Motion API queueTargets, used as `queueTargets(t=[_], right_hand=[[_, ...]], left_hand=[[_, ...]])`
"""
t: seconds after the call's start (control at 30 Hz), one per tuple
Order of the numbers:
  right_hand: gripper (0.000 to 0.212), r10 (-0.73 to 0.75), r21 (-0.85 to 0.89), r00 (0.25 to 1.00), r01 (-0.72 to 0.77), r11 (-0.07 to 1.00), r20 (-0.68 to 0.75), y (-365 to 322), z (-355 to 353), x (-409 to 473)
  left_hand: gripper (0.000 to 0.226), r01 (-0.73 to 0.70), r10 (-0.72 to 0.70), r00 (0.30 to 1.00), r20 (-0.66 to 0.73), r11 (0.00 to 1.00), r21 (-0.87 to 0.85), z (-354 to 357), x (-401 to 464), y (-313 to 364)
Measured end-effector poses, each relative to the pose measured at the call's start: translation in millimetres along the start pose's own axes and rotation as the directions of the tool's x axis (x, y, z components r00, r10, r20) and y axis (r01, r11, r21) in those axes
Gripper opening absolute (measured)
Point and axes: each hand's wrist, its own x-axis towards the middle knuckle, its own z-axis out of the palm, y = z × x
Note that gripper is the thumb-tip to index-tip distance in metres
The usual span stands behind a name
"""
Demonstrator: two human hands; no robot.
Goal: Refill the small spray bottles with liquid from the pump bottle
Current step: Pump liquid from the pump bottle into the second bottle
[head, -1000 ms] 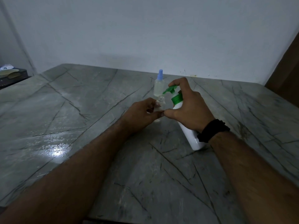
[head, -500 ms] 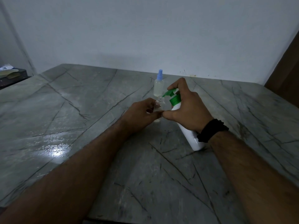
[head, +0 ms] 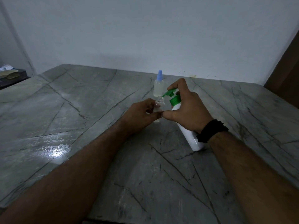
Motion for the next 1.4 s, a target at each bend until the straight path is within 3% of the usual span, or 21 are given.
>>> queueTargets(t=[1.4], right_hand=[[0.069, -0.009, -0.017, 0.999, 0.009, 1.000, -0.031, 2.7, 2.2, 0.5]], left_hand=[[0.042, -0.017, 0.017, 1.000, -0.007, 1.000, -0.017, 0.5, 0.4, -2.5]])
